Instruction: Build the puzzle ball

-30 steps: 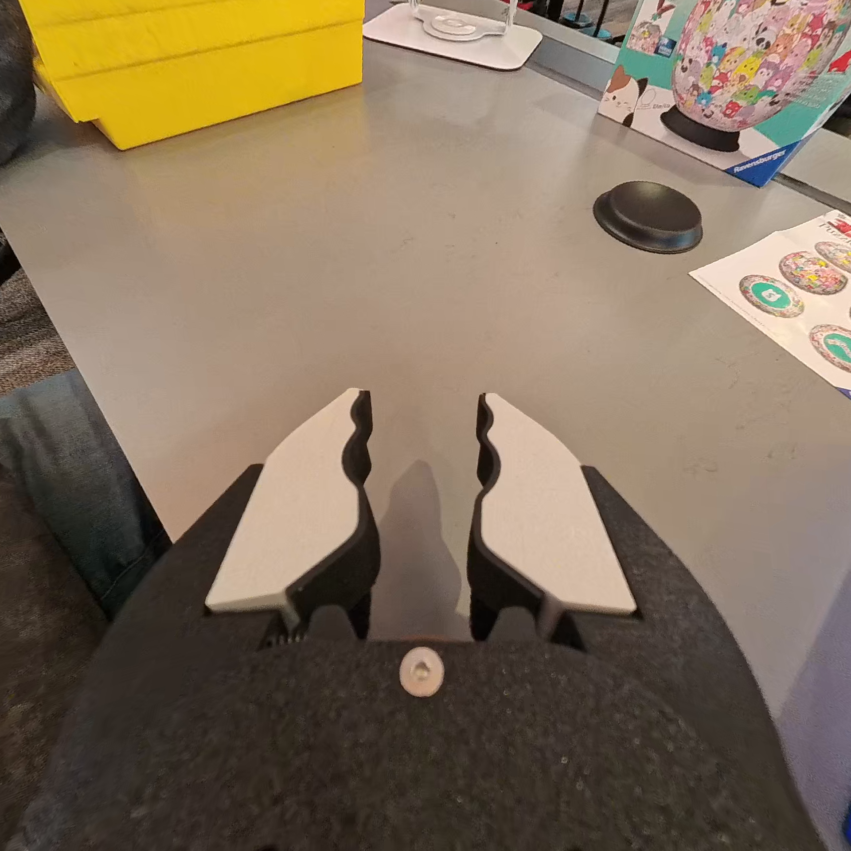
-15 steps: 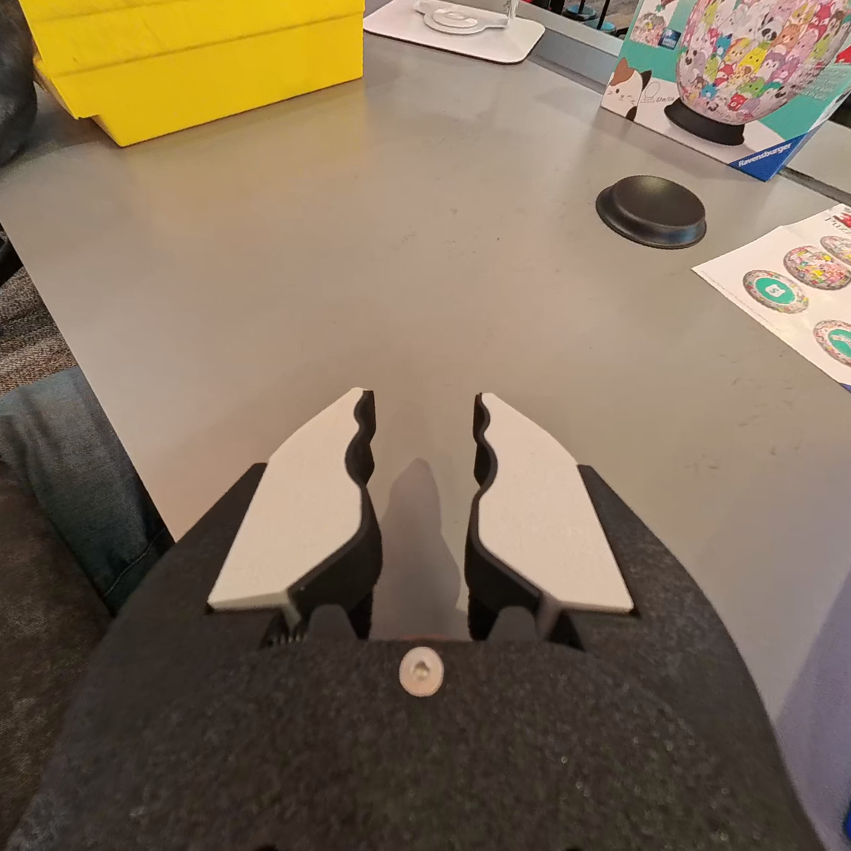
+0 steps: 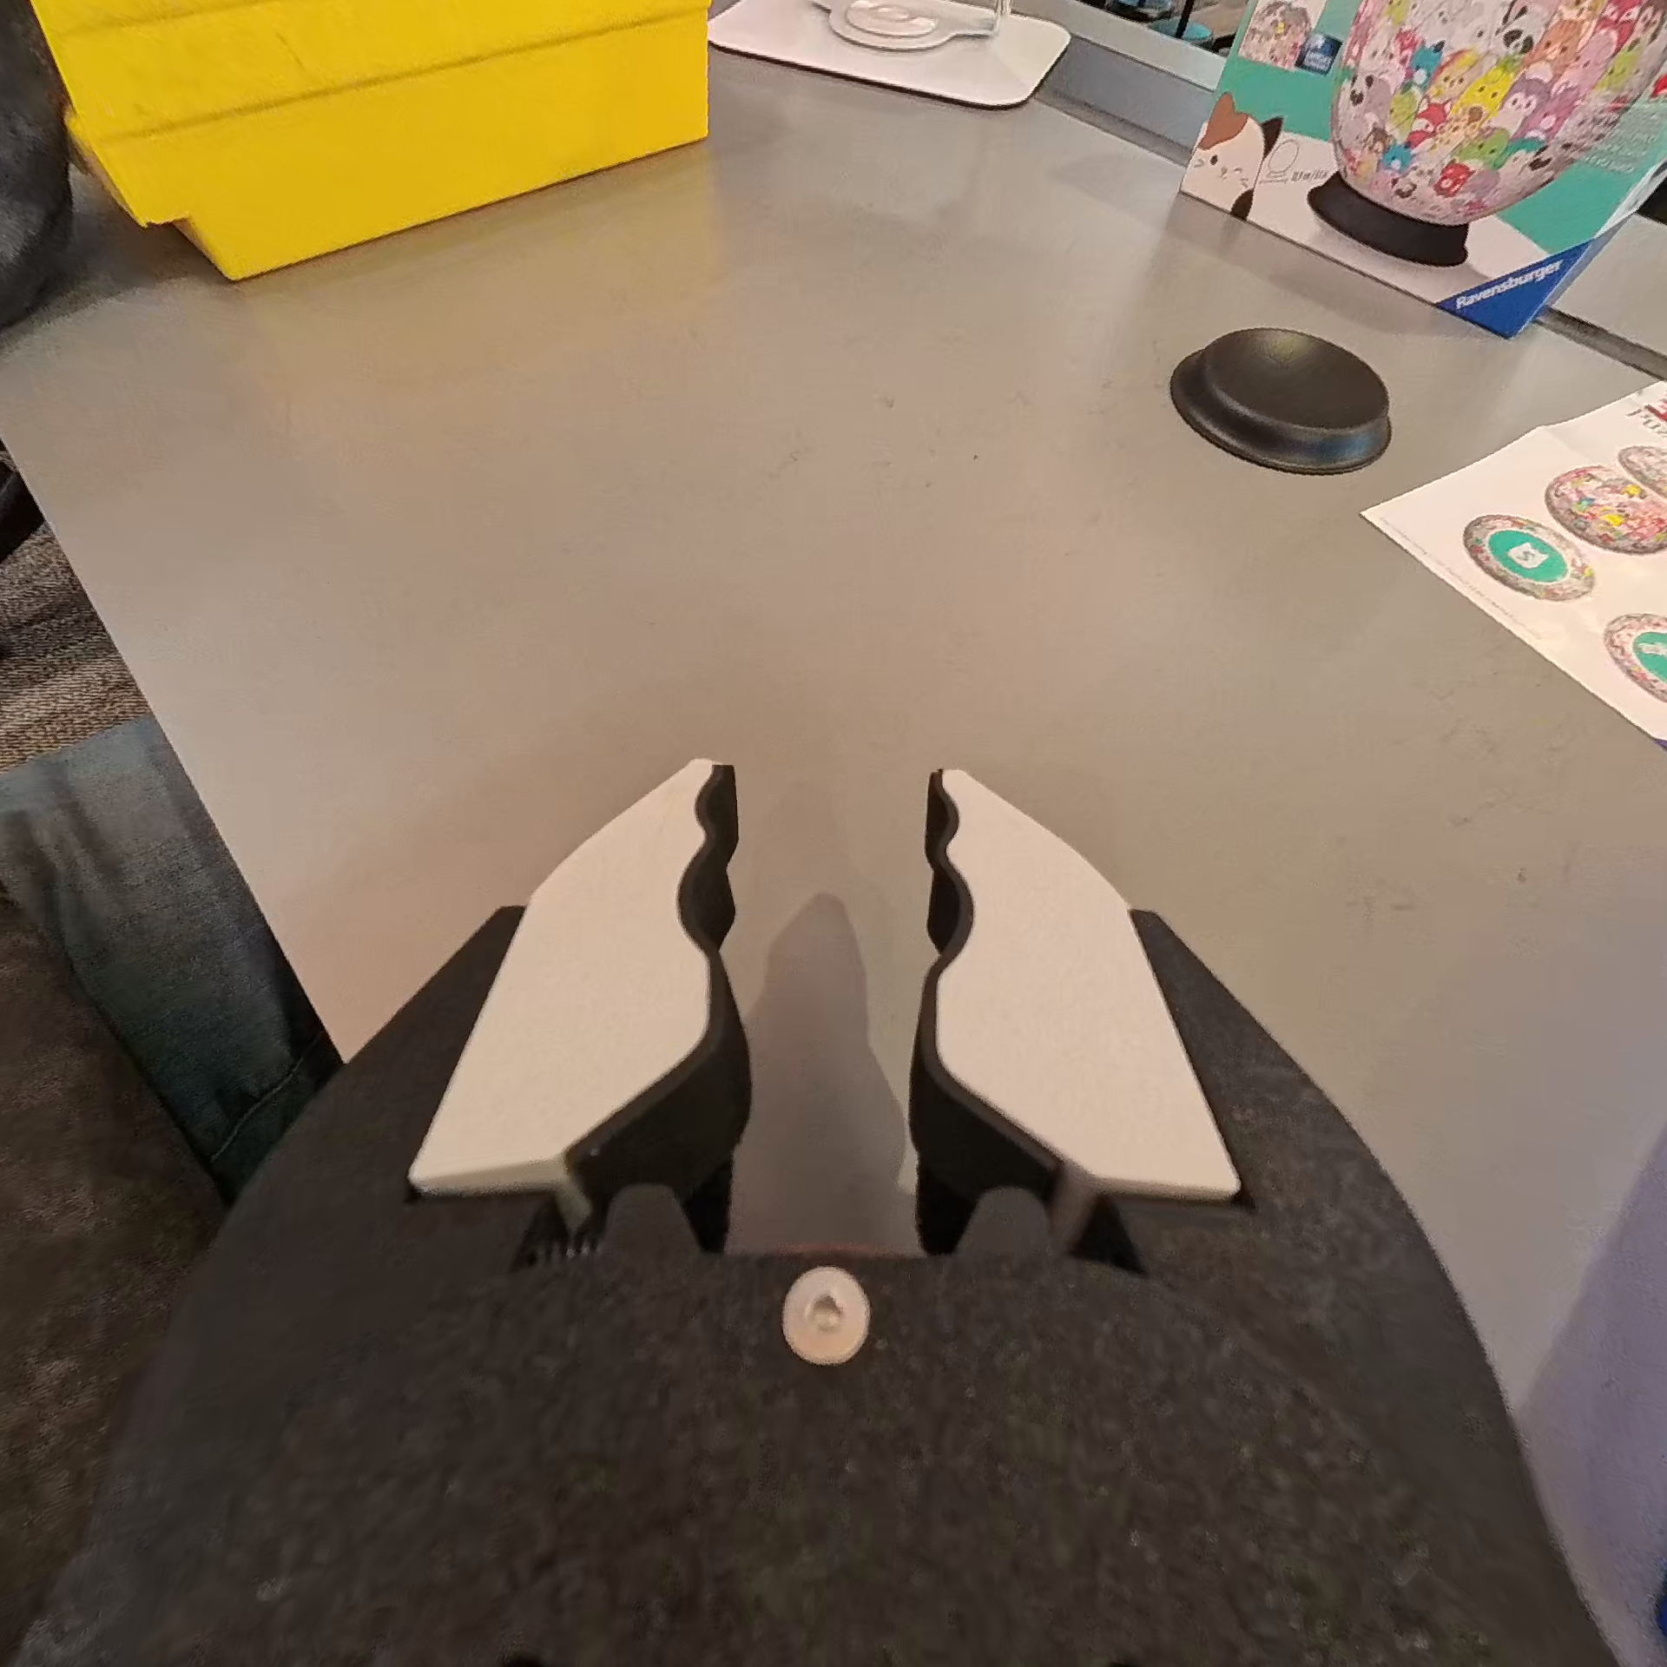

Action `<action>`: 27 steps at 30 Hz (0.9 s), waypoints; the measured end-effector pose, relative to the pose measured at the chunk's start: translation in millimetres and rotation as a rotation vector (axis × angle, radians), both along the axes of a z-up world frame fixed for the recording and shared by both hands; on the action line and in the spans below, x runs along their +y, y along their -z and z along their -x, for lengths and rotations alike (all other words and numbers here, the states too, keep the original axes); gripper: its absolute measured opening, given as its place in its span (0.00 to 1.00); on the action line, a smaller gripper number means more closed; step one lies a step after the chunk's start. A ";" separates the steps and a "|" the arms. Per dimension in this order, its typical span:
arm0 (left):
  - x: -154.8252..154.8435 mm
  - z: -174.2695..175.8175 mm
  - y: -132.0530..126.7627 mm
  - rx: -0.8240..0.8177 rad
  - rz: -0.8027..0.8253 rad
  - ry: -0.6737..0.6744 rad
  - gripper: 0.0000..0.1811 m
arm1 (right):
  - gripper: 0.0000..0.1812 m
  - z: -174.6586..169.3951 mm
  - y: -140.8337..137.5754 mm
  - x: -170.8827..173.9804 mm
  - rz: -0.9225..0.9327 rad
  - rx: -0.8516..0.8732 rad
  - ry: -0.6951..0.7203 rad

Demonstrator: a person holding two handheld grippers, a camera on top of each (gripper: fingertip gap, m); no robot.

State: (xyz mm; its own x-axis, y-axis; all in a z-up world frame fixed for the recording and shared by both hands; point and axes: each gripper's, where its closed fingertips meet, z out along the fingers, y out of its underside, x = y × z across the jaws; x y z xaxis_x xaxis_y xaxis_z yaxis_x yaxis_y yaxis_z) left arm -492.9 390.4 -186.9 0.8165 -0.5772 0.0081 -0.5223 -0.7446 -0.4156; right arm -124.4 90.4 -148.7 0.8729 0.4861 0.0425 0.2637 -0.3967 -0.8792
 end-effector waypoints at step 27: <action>-94.1 -145.0 -150.3 -0.099 -0.266 0.706 0.20 | 0.22 -1.4 -5.7 -1.1 -0.015 -0.002 -0.001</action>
